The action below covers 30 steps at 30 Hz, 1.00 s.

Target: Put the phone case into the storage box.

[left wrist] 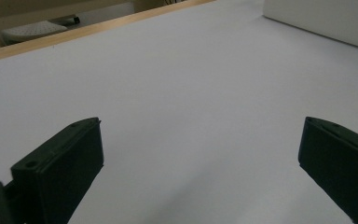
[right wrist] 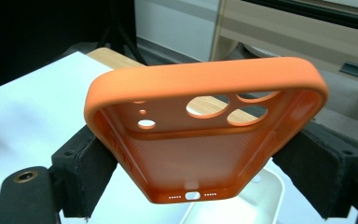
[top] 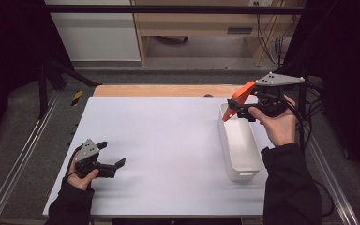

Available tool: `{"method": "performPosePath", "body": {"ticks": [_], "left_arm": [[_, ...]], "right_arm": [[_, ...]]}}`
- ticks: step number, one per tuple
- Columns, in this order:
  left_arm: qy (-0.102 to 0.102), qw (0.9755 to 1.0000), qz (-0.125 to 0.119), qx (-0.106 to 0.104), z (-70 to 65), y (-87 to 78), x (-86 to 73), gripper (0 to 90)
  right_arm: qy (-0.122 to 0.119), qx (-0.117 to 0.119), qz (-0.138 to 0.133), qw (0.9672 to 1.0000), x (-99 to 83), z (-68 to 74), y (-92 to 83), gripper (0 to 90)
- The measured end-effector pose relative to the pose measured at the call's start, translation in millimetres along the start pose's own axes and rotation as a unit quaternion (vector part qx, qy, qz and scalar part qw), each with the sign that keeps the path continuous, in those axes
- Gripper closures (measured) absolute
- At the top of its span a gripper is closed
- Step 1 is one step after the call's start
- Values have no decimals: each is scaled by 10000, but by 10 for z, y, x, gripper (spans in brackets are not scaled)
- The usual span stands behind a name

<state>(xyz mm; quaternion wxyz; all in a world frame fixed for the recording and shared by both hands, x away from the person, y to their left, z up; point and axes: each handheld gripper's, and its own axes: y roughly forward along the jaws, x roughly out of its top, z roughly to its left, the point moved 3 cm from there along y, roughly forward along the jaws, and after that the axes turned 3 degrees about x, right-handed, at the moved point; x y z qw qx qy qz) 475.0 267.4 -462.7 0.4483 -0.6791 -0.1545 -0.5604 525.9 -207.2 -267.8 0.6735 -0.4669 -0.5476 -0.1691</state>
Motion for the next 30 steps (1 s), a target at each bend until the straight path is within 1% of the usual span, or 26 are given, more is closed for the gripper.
{"method": "performPosePath", "body": {"ticks": [3, 9, 10, 12, 14, 15, 16, 17, 20, 23, 25, 28, 30], "left_arm": [[2, 10000, 1, -7, 0, 1, -1, 0], [14, 10000, 20, -27, -8, 11, -5, 0], [13, 10000, 22, -31, -8, 12, -5, 0], [17, 10000, 23, -27, -8, 13, -6, 0], [10, 10000, 28, -33, -8, 15, -7, 0], [12, 10000, 29, -32, -8, 16, -7, 0], [13, 10000, 32, -42, -10, 18, -9, 0], [13, 10000, 32, -42, -10, 18, -9, 0], [16, 10000, 35, -46, -11, 21, -10, 0], [17, 10000, 34, -51, -12, 22, -10, 0], [19, 10000, 35, -51, -12, 22, -11, 0], [26, 10000, 42, -56, -12, 24, -12, 0], [29, 10000, 43, -57, -13, 25, -12, 0]], "right_arm": [[42, -36, -11, 10000, 0, -25, 16, 157], [187, -181, -5, 9997, -10, -100, 71, 156], [224, -237, 26, 9995, -16, -121, 88, 157], [222, -276, 40, 9994, -20, -138, 97, 157], [311, -353, 72, 9989, -26, -182, 122, 156], [311, -353, 72, 9989, -26, -182, 122, 156], [369, -419, 83, 9984, -27, -211, 139, 156], [369, -419, 83, 9984, -27, -211, 139, 156], [440, -519, 96, 9976, -27, -249, 172, 156], [538, -677, 136, 9962, -30, -283, 219, 156], [640, -836, 172, 9943, -31, -310, 269, 156], [707, -926, 167, 9931, -30, -328, 305, 155], [837, -1048, 187, 9908, -29, -351, 353, 155]]}}
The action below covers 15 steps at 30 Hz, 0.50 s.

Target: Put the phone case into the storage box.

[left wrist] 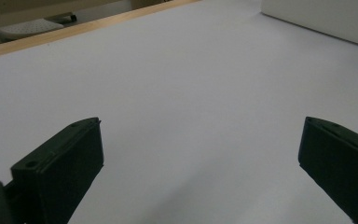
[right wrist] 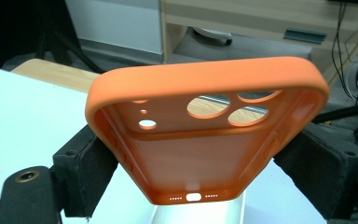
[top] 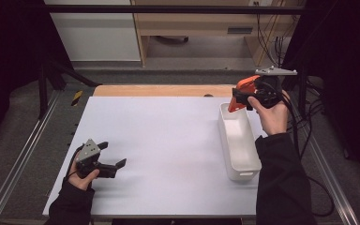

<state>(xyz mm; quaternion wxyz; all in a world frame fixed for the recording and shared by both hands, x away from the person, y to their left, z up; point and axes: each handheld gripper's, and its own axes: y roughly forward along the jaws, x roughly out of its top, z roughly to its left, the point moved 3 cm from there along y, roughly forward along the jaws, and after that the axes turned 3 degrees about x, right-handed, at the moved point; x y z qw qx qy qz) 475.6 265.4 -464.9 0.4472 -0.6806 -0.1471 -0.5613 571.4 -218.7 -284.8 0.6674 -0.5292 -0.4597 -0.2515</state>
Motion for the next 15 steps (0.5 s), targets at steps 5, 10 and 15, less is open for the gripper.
{"method": "performPosePath", "body": {"ticks": [5, 10, 15], "left_arm": [[9, 10000, 20, -16, -1, 8, -5, 0], [27, 10000, 32, -32, -7, 15, -8, 0], [31, 10000, 31, -39, -7, 16, -8, 0]], "right_arm": [[118, -133, 28, 9998, 3, -14, 63, 154], [276, -259, 70, 9993, 7, -33, 144, 153], [334, -316, 105, 9989, 5, -41, 215, 152]]}}
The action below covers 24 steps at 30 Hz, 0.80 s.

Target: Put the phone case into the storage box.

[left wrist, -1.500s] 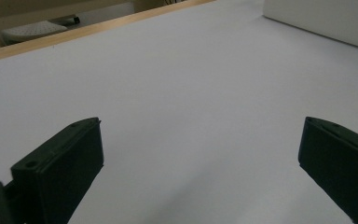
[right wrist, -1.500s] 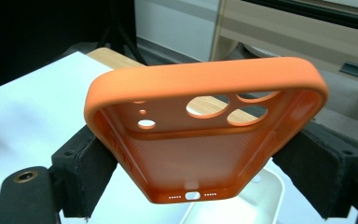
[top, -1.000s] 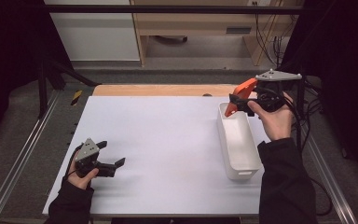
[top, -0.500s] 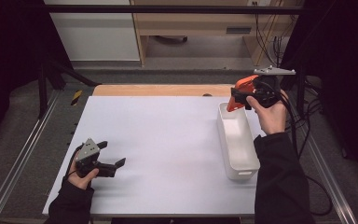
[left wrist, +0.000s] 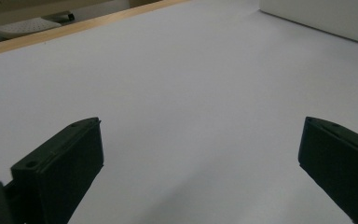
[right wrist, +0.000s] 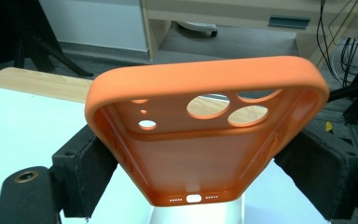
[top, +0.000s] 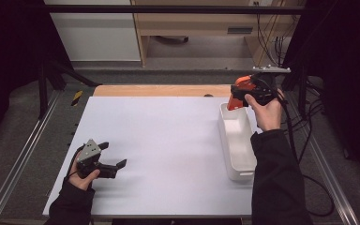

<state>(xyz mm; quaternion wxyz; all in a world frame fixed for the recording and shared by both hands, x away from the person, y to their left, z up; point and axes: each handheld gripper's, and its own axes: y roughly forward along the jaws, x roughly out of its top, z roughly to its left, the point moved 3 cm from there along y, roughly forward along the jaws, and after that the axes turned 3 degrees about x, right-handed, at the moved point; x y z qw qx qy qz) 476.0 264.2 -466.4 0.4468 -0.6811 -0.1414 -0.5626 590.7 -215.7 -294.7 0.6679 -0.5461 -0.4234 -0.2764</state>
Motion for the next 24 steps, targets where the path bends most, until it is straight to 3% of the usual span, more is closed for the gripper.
{"method": "performPosePath", "body": {"ticks": [24], "left_arm": [[25, 10000, 42, -35, -7, 15, -10, 0]], "right_arm": [[200, -393, 144, 9989, -50, 13, 339, 150]]}}
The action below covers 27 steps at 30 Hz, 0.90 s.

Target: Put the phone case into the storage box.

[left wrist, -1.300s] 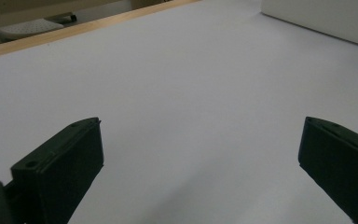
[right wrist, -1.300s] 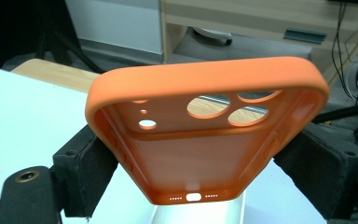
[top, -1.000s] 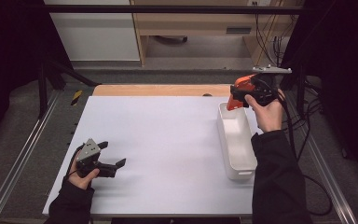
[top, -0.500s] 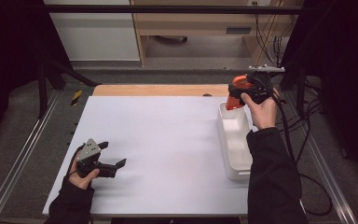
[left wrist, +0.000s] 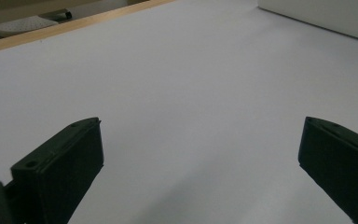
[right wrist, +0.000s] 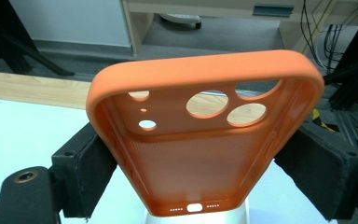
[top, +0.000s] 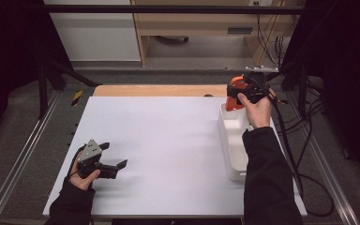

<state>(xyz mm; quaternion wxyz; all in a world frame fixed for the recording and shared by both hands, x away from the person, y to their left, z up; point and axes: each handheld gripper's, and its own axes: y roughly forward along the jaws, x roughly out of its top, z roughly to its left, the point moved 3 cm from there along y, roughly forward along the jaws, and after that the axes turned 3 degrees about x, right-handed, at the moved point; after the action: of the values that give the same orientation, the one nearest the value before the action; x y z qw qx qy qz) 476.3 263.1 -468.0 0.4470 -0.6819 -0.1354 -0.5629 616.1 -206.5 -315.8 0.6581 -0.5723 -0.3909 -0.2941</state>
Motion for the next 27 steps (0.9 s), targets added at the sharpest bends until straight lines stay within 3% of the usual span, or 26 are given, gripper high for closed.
{"method": "performPosePath", "body": {"ticks": [13, 27], "left_arm": [[13, 10000, 14, -11, -3, 5, -3, 0], [20, 10000, 31, -14, -4, 12, -9, 0]], "right_arm": [[211, -145, 109, 9996, -85, -22, 199, 154], [239, -222, 283, 9991, -237, -84, 387, 154]]}}
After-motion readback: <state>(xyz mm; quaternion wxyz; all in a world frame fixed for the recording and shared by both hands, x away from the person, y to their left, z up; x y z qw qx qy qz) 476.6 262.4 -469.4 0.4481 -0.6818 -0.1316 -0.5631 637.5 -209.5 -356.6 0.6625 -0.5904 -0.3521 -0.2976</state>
